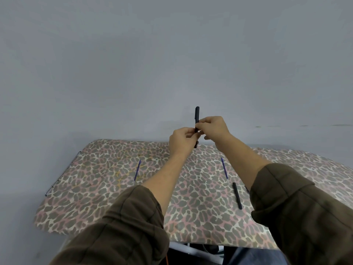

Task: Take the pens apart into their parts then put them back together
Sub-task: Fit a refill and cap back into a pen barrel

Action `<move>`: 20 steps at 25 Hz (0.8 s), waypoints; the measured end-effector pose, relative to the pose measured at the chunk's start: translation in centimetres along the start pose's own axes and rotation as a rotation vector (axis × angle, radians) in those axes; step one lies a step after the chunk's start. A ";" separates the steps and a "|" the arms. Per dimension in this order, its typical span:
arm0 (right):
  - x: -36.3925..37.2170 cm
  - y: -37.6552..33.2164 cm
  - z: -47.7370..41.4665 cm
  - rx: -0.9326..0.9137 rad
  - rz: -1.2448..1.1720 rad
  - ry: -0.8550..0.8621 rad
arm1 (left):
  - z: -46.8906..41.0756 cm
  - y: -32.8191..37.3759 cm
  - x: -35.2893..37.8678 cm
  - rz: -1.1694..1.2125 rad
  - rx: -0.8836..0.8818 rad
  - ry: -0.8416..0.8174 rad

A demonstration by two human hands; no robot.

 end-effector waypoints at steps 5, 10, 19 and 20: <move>1.5 3.6 -0.5 0.051 0.171 0.045 | 0.5 -2.6 2.0 -0.146 0.025 0.008; 2.6 6.2 -2.1 0.088 0.345 0.028 | -0.6 -4.8 0.6 -0.329 0.118 0.034; 7.7 9.6 -3.6 0.169 0.600 -0.005 | -5.0 -8.8 -4.1 -0.345 -0.008 0.295; 8.0 9.9 -3.7 0.166 0.613 0.005 | -5.0 -9.1 -3.9 -0.350 -0.002 0.290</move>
Point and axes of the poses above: each hand's wrist, its own z-axis away from the middle knuckle, its own x-axis out of the palm, y = z × x, the point moved 7 cm from there along -z, towards the middle knuckle, and after that the axes turned 13 degrees about y, right-handed, at the moved point
